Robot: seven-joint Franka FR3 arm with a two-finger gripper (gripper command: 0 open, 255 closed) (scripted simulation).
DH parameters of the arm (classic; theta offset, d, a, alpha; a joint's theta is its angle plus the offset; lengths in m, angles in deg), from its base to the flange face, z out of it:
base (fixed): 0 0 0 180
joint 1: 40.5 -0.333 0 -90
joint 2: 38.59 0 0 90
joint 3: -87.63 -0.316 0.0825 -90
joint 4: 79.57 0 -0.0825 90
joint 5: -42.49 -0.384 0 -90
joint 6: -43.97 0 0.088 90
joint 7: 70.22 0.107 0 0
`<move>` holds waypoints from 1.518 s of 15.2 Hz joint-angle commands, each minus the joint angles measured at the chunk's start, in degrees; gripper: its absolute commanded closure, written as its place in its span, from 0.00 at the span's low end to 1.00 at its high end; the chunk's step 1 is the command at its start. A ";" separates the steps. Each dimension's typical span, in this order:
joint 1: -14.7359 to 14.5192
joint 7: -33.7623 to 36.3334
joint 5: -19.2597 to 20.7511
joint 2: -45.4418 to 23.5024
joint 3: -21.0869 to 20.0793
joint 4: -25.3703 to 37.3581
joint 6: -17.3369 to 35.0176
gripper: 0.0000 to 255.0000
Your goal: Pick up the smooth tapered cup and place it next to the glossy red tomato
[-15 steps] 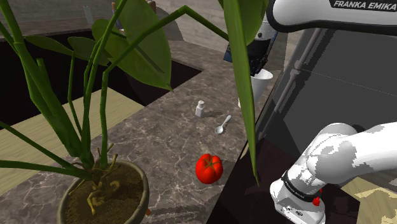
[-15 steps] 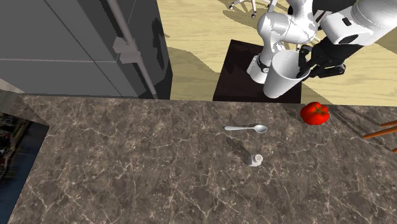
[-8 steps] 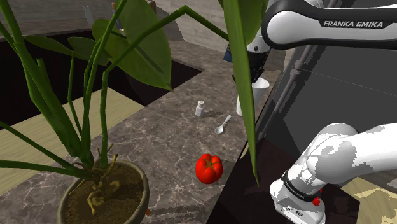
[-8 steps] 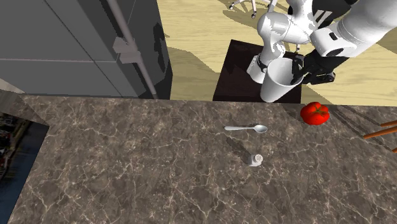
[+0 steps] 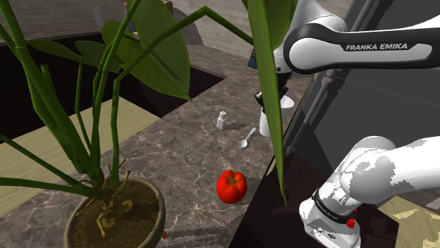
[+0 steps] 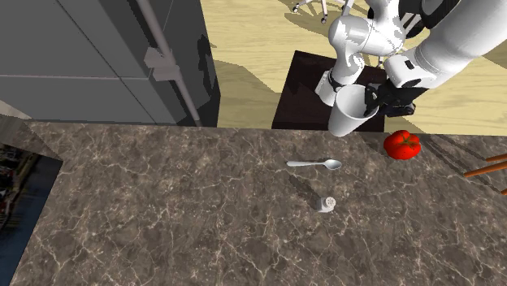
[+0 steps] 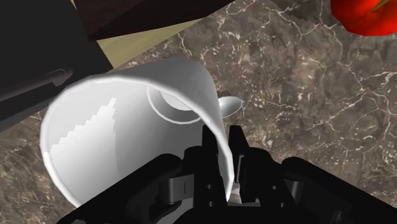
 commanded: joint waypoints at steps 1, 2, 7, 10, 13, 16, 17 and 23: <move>-0.09 0.29 -0.10 -0.13 -0.20 -1.46 1.62 1.00; -0.11 0.37 -0.11 -0.21 -0.25 -2.18 2.41 1.00; -0.17 0.81 -0.18 -0.81 -0.53 -5.64 6.45 1.00; -0.19 1.10 -0.19 -1.37 -0.72 -7.60 8.96 1.00; -0.18 1.40 -0.19 -2.10 -0.92 -9.47 11.53 1.00; -0.15 1.73 -0.17 -2.99 -1.14 -11.24 14.18 1.00; -0.13 1.85 -0.15 -3.33 -1.22 -11.81 15.08 1.00; -0.01 2.42 -0.02 -5.17 -1.62 -14.30 19.39 1.00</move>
